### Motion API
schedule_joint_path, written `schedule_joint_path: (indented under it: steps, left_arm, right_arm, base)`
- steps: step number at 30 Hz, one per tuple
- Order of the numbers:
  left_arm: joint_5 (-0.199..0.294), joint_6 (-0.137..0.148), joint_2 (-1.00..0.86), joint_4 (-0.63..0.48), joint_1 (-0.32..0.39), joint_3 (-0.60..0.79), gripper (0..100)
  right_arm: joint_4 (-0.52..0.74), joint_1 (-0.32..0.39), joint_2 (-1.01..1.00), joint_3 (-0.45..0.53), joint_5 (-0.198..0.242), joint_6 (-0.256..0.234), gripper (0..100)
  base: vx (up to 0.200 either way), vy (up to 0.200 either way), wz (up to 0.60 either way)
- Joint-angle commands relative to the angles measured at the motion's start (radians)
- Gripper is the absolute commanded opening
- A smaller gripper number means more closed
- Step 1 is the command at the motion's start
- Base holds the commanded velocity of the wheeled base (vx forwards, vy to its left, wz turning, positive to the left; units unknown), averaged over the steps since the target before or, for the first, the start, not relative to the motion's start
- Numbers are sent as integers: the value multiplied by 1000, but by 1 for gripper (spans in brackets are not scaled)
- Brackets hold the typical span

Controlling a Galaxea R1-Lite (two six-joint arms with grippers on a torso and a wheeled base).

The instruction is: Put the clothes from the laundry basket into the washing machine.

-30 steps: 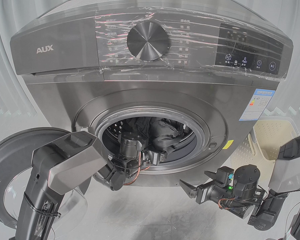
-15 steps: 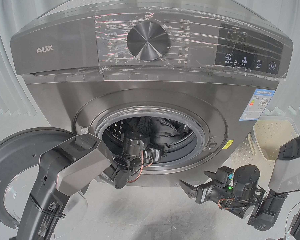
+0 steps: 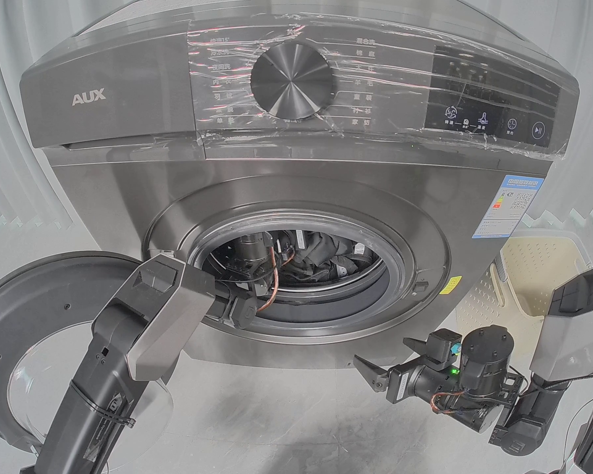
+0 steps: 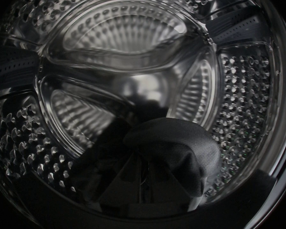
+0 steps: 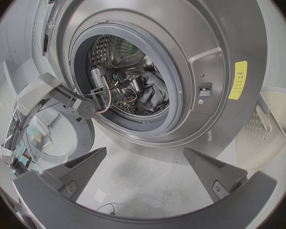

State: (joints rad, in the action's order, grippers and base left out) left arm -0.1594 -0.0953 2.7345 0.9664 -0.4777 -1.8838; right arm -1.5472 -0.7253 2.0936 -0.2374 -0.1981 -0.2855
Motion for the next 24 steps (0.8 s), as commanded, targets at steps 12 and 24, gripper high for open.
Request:
schedule_joint_path:
  steps: [12, 24]
  left_arm:
    - [-12, -15, 42, 5, 16, 20, 100]
    - [24, -7, -190, -2, -56, 427, 100]
  right_arm:
    - [-1, 1, 5, 1, 0, -1, 100]
    - [-1, 1, 3, 1, 0, -1, 100]
  base:
    - [0, 0, 0]
    - [0, 0, 0]
